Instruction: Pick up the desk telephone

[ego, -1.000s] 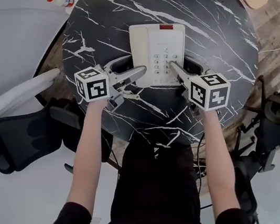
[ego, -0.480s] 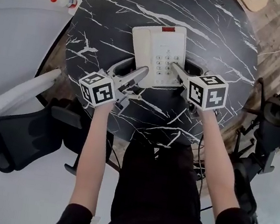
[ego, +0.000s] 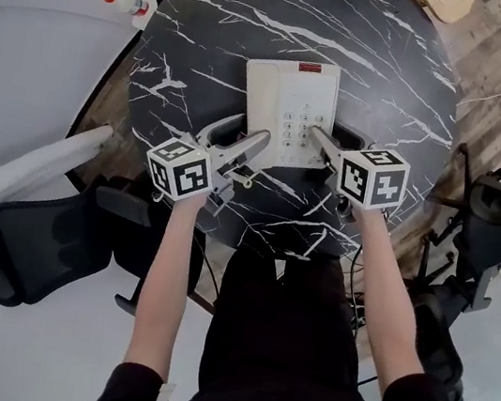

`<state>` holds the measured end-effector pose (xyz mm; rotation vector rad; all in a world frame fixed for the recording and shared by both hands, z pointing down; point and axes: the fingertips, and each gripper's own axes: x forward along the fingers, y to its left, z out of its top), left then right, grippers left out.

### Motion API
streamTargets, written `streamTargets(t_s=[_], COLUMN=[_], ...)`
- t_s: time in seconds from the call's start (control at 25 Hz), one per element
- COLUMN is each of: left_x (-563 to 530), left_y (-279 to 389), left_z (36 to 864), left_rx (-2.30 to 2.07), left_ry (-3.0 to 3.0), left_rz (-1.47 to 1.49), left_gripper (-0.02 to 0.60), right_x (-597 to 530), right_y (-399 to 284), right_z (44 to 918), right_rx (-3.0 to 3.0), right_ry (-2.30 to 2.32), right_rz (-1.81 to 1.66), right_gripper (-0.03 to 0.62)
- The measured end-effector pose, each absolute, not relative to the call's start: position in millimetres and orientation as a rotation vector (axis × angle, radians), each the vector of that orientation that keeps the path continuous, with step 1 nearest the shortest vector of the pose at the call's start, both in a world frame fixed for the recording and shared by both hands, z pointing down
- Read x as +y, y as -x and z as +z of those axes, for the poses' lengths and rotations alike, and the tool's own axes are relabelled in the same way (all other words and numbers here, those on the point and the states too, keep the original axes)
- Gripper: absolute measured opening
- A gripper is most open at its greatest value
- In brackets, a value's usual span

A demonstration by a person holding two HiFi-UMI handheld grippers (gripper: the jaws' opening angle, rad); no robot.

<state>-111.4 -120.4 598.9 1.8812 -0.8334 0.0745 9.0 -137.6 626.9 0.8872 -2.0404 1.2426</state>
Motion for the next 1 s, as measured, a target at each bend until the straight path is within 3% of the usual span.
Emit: streamTargets(t_s=[1.0], left_x=[-49.9], left_y=[130.3], left_z=[444.4], left_rx=[-0.809], left_ry=[-2.125], left_rz=[0.004], left_gripper=[0.284], right_x=[-66.8], right_y=[8.2], right_z=[465.7], right_rx=[-2.255], right_ry=[-1.115], right_rz=[1.01], right_gripper=[0.181])
